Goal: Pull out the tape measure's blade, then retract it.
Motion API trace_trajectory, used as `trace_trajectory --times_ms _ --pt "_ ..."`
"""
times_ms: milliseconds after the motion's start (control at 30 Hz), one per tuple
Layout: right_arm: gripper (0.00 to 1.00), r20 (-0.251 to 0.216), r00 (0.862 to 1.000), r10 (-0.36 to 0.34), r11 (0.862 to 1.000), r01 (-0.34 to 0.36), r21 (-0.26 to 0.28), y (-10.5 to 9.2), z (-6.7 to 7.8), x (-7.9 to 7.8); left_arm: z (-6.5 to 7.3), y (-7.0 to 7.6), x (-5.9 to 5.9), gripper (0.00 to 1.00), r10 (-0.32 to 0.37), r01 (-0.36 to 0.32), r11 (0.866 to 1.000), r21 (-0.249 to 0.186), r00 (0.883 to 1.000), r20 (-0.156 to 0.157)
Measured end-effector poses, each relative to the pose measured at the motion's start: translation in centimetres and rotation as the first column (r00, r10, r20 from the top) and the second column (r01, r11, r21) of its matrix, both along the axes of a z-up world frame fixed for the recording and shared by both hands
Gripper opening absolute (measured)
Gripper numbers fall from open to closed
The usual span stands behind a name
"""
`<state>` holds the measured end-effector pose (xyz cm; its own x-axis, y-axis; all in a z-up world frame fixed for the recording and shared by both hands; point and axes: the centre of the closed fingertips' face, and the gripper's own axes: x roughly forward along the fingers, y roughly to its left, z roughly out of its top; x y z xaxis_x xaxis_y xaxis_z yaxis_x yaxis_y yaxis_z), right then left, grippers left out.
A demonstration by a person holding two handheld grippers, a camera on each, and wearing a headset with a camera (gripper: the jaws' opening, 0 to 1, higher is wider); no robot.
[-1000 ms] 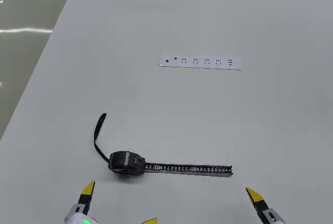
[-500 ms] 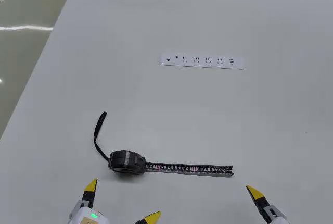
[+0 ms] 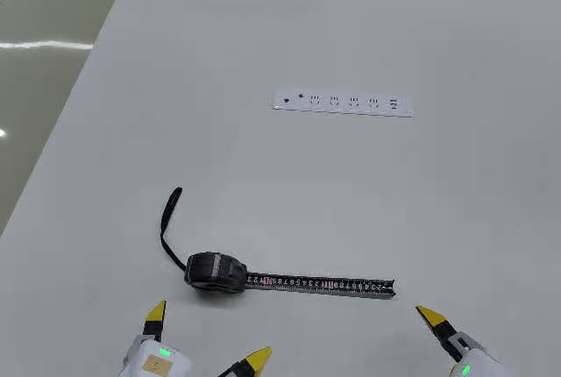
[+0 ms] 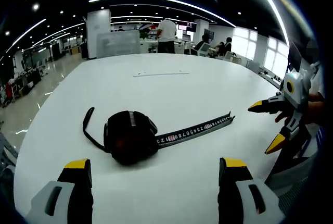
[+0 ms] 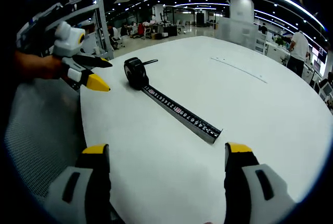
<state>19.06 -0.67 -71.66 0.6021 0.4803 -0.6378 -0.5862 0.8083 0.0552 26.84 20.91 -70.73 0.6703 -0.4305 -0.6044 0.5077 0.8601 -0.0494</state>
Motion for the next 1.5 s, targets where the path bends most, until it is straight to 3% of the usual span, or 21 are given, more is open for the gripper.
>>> trace_trajectory --times_ms 233,633,1200,1500 --pt "0.85 -0.015 0.997 0.081 0.997 -0.081 -0.009 -0.8 -0.9 0.3 -0.1 -0.2 1.2 0.98 0.025 -0.025 1.000 -0.014 1.000 0.003" --pt "0.81 0.008 0.986 0.165 0.986 -0.165 -0.006 -1.8 -1.6 1.3 -0.9 -0.7 2.8 0.96 0.048 -0.048 0.999 -0.012 0.999 0.007" --pt "0.55 0.039 0.964 0.263 0.964 -0.262 -0.040 -4.0 -2.6 3.8 -2.4 -0.3 4.5 0.90 0.119 -0.119 0.993 -0.009 0.993 -0.012" --pt "0.44 0.033 0.945 0.326 0.944 -0.324 -0.071 -4.4 -2.9 4.8 -2.8 0.0 5.7 0.86 0.156 -0.156 0.988 -0.009 0.988 -0.017"
